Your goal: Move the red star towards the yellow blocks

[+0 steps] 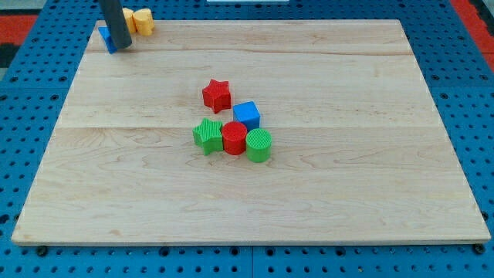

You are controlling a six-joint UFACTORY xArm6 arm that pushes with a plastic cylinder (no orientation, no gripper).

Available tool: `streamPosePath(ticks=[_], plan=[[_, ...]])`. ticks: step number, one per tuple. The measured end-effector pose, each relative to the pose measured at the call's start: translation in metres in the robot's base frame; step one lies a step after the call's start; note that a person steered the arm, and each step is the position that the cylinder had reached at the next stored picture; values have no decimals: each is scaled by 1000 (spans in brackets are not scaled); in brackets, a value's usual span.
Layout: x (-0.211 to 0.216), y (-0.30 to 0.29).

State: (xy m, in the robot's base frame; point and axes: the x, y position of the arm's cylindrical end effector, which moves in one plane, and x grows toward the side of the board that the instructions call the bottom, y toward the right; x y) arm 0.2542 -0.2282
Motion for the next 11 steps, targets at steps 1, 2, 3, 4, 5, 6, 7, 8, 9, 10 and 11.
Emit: streamPosePath(ticks=[1, 2, 3, 4, 5, 6, 7, 8, 9, 10, 11], plan=[[42, 10], [92, 94], [85, 159], [97, 226], [112, 235], [112, 214], [135, 180], [159, 169], [188, 132], [185, 88], [169, 93]])
